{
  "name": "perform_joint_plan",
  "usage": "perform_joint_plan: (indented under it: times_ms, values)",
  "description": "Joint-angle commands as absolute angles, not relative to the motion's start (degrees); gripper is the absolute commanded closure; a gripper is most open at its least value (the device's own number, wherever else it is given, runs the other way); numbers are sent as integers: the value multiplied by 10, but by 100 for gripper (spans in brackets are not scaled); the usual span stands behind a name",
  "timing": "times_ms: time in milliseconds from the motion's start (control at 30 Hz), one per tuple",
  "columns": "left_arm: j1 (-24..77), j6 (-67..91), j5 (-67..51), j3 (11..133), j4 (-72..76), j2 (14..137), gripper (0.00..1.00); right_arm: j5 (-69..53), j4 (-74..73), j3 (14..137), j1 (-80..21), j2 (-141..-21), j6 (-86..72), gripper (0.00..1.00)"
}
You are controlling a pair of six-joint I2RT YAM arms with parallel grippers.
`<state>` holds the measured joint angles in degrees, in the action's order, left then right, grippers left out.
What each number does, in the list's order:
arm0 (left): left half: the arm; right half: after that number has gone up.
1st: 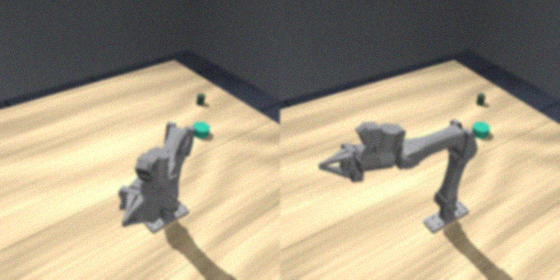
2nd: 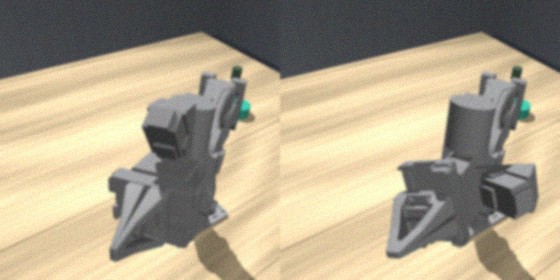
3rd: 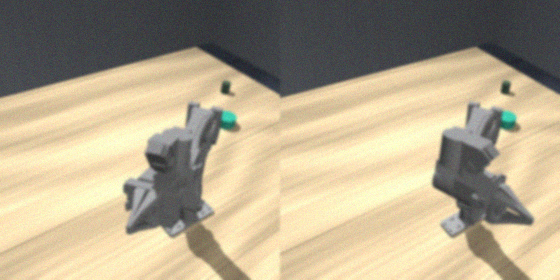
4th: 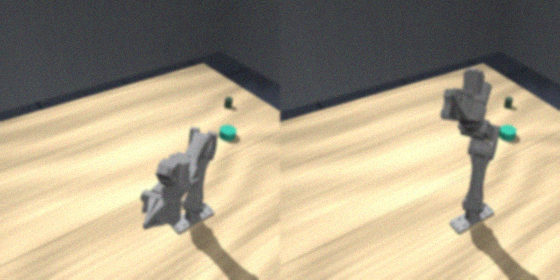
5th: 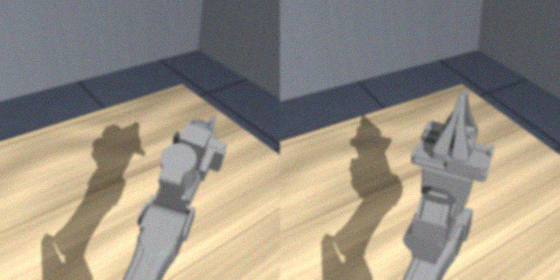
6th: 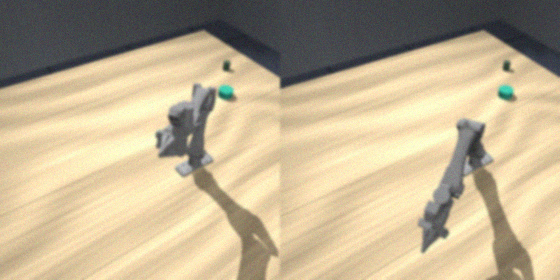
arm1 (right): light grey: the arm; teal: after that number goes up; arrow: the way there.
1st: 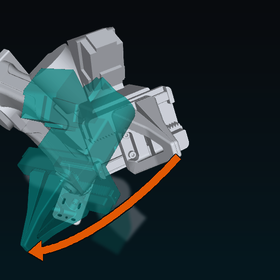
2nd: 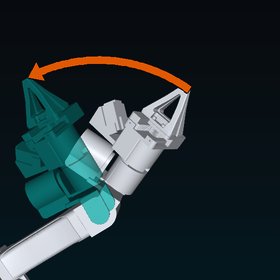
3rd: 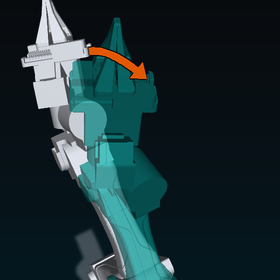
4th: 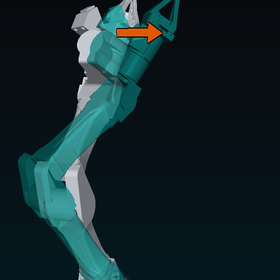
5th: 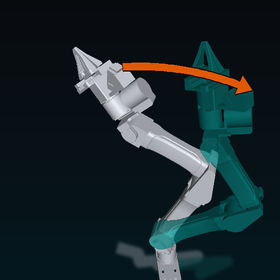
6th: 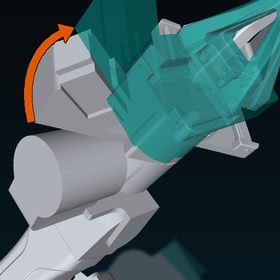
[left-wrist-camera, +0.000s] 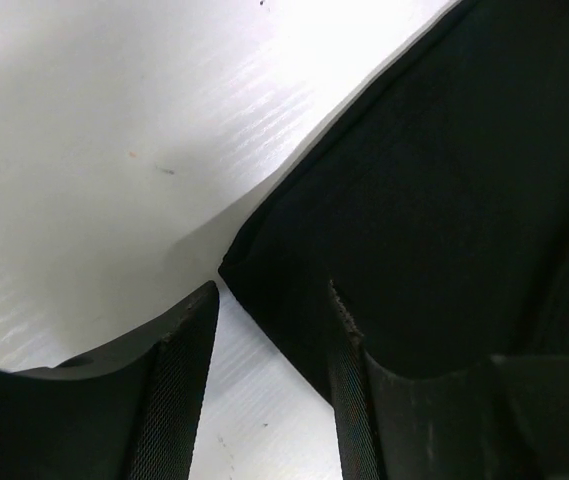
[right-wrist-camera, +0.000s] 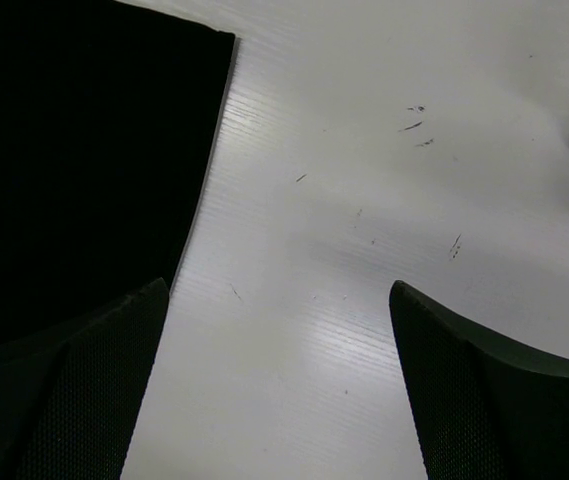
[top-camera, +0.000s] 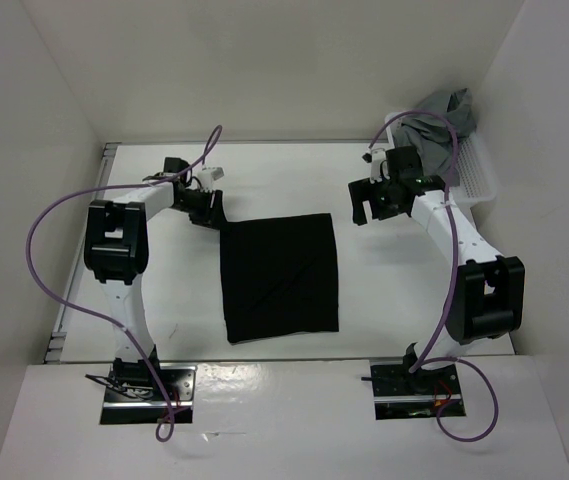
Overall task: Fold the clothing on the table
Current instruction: Flatten the skirt out
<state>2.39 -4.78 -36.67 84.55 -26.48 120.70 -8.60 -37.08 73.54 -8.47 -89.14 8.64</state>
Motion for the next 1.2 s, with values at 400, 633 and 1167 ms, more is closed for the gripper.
perform_joint_plan:
  times_ms: [400, 633, 1167]
  values:
    - [15, -78, -385, 861, -257, 1237, 53, -112, -359, 733, -82, -893, 88, 6]
    - [4, -78, -385, 867, -257, 1242, 54, -122, -359, 738, -82, -904, 88, 7]
    - [-2, -73, -401, 872, -251, 1259, 60, -138, -359, 744, -82, -926, 88, 8]
